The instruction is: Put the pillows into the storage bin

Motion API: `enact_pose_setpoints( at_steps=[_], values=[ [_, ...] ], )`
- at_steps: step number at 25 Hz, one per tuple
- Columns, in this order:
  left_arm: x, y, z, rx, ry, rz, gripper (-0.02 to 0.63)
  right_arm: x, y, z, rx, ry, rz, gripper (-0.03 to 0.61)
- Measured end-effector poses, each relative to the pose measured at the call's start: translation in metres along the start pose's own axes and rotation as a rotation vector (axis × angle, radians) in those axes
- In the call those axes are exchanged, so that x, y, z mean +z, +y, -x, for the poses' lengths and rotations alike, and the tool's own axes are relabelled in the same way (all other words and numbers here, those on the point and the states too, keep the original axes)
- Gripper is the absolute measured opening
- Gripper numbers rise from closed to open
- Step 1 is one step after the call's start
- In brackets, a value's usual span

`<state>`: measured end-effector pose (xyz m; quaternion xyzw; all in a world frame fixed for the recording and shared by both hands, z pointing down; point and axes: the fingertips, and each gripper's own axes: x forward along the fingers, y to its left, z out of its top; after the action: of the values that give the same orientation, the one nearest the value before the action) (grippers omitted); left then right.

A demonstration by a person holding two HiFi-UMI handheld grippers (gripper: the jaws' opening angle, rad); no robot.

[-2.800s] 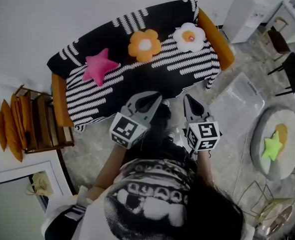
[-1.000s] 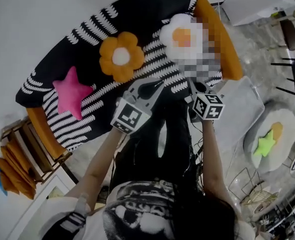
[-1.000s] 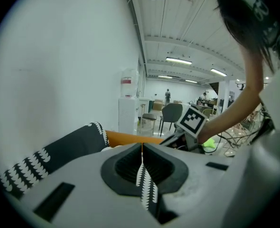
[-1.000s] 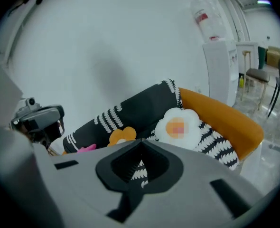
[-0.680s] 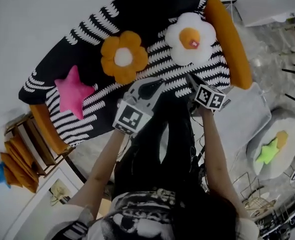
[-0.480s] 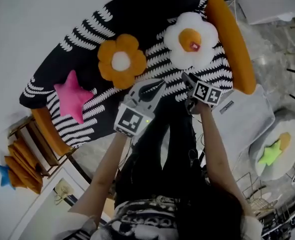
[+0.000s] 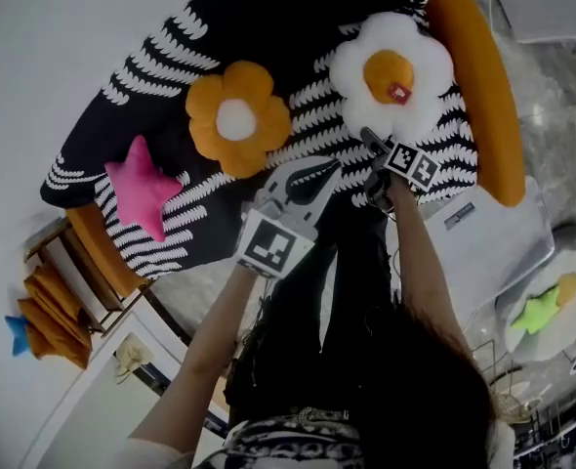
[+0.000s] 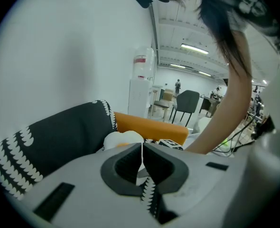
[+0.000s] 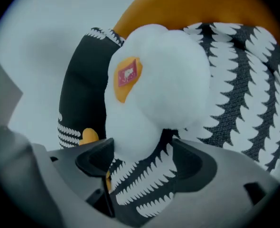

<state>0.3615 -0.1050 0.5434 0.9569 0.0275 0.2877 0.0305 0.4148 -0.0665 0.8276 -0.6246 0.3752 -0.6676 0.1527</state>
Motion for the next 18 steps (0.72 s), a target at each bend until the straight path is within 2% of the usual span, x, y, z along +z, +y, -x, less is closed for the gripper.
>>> enact_pose_setpoints(
  at_steps=[3, 5, 9, 18],
  values=[
    [0.003, 0.002, 0.001, 0.003, 0.021, 0.025, 0.006, 0.002, 0.004, -0.007, 0.062, -0.003, -0.003, 0.362],
    [0.002, 0.001, 0.003, 0.007, 0.028, 0.028, 0.006, 0.003, 0.012, -0.005, 0.098, -0.003, 0.023, 0.254],
    [-0.002, -0.004, 0.011, 0.012, 0.021, 0.009, 0.006, 0.004, 0.027, 0.008, 0.11, -0.021, 0.017, 0.149],
    [0.04, -0.036, 0.052, -0.002, -0.047, -0.008, 0.006, 0.001, 0.101, 0.107, 0.291, -0.141, -0.143, 0.086]
  ],
)
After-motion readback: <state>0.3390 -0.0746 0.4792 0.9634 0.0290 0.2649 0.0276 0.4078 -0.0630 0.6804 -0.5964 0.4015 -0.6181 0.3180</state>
